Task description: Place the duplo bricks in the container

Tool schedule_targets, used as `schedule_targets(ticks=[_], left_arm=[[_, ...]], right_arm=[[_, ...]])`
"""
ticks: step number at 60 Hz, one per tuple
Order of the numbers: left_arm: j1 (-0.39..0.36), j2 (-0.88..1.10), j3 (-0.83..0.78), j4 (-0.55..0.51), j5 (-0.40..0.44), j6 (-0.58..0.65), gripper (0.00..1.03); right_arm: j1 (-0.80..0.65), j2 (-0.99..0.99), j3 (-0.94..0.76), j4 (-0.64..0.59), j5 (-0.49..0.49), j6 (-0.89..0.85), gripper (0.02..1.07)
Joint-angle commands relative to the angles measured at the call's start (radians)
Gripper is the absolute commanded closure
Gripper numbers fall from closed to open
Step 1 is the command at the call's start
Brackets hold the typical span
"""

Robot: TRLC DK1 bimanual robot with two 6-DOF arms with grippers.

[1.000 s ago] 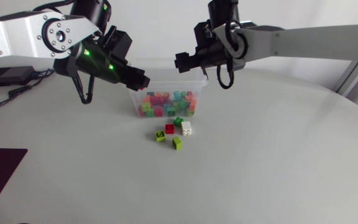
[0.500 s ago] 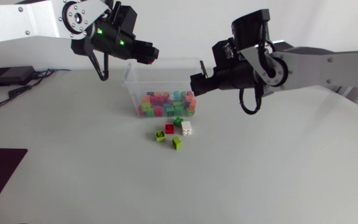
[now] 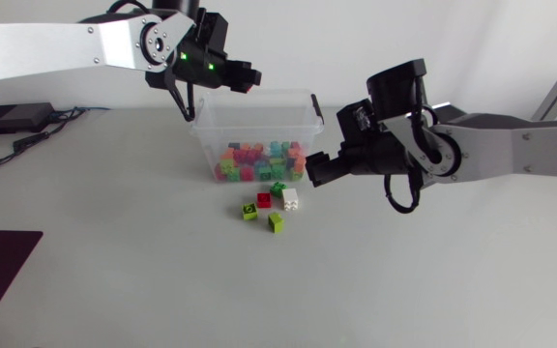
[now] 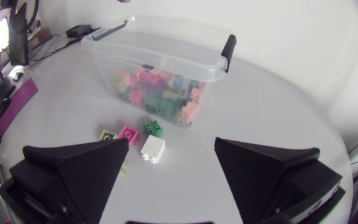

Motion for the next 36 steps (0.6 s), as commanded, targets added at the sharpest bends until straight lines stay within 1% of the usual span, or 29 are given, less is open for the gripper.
schedule_targets(ticks=[1, 7, 9, 12, 13, 14, 15, 20, 22, 28, 31, 36], left_arm=[[0.006, 0.053, 0.058, 0.019, 0.007, -0.035, 0.83], [0.003, 0.092, 0.099, 0.025, 0.005, -0.043, 0.82], [0.001, 0.102, 0.110, 0.027, 0.001, -0.044, 0.78], [0.000, 0.106, 0.112, 0.048, -0.004, -0.046, 0.63], [0.000, 0.108, 0.112, 0.057, -0.010, -0.046, 0.55], [0.000, 0.108, 0.110, 0.062, -0.013, -0.046, 0.51], [0.000, 0.108, 0.110, 0.074, -0.018, -0.043, 0.41], [0.003, 0.102, 0.101, 0.085, -0.025, -0.035, 0.20], [0.006, 0.089, 0.092, 0.087, -0.025, -0.033, 0.16], [0.015, 0.027, 0.037, 0.090, -0.025, -0.018, 0.11], [0.015, -0.013, -0.003, 0.090, -0.025, 0.011, 0.06], [0.015, -0.072, -0.066, 0.091, -0.025, 0.059, 0.06]], right_arm=[[0.013, -0.020, -0.043, -0.005, -0.003, -0.022, 0.07], [0.017, -0.017, -0.058, -0.008, -0.001, -0.033, 0.07], [0.017, -0.011, -0.056, -0.016, -0.003, -0.033, 0.07], [0.017, 0.006, -0.046, -0.034, -0.001, -0.036, 0.07], [0.017, 0.012, -0.043, -0.037, -0.001, -0.036, 0.07], [0.019, 0.017, -0.039, -0.039, -0.001, -0.036, 0.07], [0.019, 0.024, -0.035, -0.043, -0.001, -0.037, 0.07], [0.023, 0.077, 0.002, -0.068, -0.001, -0.043, 0.07], [0.023, 0.100, 0.022, -0.080, 0.000, -0.043, 0.07], [0.029, 0.181, 0.096, -0.122, 0.002, -0.040, 0.07], [0.036, 0.224, 0.138, -0.155, 0.003, -0.034, 0.07], [0.052, 0.270, 0.188, -0.183, 0.016, -0.014, 0.07]])
